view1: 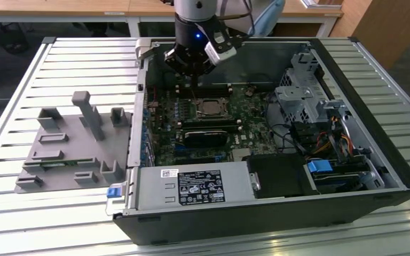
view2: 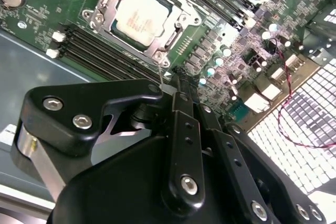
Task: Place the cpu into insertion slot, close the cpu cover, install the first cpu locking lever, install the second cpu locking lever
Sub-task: 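Install the first cpu locking lever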
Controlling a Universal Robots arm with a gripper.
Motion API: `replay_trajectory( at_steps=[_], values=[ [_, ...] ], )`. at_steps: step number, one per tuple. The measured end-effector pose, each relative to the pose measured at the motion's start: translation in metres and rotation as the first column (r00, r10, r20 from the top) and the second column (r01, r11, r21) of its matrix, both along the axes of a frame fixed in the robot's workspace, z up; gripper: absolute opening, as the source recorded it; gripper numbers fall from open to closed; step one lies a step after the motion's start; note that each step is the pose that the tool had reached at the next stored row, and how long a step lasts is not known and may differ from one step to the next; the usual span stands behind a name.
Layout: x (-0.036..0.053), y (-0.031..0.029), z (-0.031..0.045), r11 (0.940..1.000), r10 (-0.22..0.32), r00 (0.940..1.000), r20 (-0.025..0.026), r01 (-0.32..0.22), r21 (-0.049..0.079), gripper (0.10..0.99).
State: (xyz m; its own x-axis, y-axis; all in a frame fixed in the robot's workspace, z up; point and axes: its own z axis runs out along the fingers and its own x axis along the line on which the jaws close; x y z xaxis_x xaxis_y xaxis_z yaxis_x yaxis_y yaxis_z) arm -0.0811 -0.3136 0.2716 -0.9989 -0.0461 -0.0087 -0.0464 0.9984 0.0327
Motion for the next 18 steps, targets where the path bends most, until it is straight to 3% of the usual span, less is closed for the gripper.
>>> replay_trajectory(
  at_steps=[6,11,15,18],
  values=[
    [-0.0090,0.0000,-0.0001,1.0000,0.000,1.0000,0.0031,0.000,0.000,0.106],
    [-0.0195,0.0009,-0.0022,1.0000,-0.004,1.0000,0.0085,0.004,0.000,0.106],
    [-0.0205,0.0099,-0.0072,0.9999,-0.012,0.9999,0.0096,0.012,0.000,0.106],
    [-0.0212,0.0125,-0.0098,0.9996,-0.029,0.9995,0.0112,0.029,0.000,0.106]
  ],
)
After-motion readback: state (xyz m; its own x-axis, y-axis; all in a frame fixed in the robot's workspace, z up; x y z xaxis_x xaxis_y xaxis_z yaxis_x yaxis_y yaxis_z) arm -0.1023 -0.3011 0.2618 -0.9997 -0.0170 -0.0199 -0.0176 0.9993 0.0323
